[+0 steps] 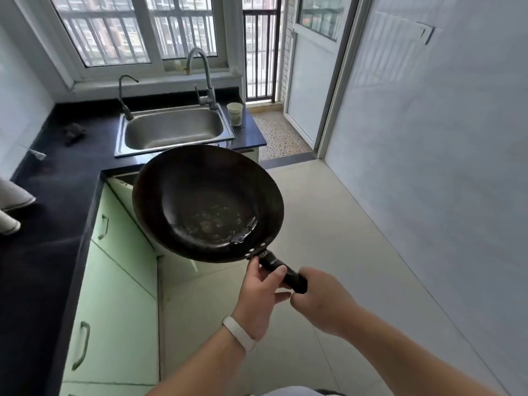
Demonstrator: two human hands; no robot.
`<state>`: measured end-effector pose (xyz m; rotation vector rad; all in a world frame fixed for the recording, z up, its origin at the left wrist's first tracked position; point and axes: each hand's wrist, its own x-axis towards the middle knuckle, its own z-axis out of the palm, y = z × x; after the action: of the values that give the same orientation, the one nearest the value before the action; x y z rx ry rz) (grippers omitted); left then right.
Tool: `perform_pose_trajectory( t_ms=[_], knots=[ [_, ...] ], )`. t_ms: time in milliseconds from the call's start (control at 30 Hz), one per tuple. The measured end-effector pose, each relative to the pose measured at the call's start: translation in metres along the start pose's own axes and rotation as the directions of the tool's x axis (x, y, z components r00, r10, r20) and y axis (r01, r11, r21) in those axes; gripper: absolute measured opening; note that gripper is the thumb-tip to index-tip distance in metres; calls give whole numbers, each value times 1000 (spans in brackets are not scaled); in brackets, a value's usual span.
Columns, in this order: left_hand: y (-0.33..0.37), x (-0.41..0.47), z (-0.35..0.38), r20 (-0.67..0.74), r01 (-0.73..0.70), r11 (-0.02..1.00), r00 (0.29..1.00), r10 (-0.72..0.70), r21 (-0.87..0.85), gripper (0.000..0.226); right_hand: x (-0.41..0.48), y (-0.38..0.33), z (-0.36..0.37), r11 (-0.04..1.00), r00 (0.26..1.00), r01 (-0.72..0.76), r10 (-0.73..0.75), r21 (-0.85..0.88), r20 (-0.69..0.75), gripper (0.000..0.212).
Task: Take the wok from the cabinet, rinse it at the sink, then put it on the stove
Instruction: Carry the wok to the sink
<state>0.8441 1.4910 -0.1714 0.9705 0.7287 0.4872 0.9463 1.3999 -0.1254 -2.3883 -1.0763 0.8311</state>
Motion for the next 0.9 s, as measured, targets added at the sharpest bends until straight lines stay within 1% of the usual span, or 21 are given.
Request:
perform_pose_trajectory(
  t_ms=[100, 233, 333, 433, 500, 633, 733, 767, 833, 900],
  knots=[
    [8, 32, -4, 2, -8, 1000, 1000, 8, -18, 22, 35, -3, -3, 1000, 1000, -4, 4, 31, -7, 10],
    [23, 79, 1, -18, -18, 1000, 1000, 17, -19, 27, 85, -6, -20, 996, 1000, 7, -7, 89, 6, 14],
    [38, 124, 7, -60, -46, 999, 997, 45, -9, 28, 131, -8, -37, 992, 999, 24, -27, 125, 20, 16],
    [54, 178, 13, -118, -78, 997, 990, 80, 25, 29, 187, -11, -58, 990, 996, 72, -78, 118, 47, 16],
    [65, 215, 22, -164, -87, 995, 982, 93, 45, 26, 228, -12, -76, 987, 988, 121, -130, 106, 86, 11],
    [87, 277, 43, -234, -83, 996, 968, 89, 36, 23, 297, -12, -117, 978, 969, 196, -204, 70, 141, 8],
    [102, 320, 57, -279, -94, 996, 956, 91, 3, 35, 345, -9, -140, 977, 960, 209, -211, 31, 181, 11],
    [106, 333, 59, -284, -94, 996, 955, 87, -9, 34, 360, -8, -145, 978, 960, 206, -208, 28, 186, 10],
    [114, 357, 62, -288, -89, 996, 954, 79, -21, 28, 389, -7, -153, 978, 959, 205, -208, 34, 192, 16],
    [120, 375, 62, -299, -86, 996, 951, 78, -13, 30, 410, -9, -159, 978, 956, 208, -209, 27, 208, 17]
  ],
)
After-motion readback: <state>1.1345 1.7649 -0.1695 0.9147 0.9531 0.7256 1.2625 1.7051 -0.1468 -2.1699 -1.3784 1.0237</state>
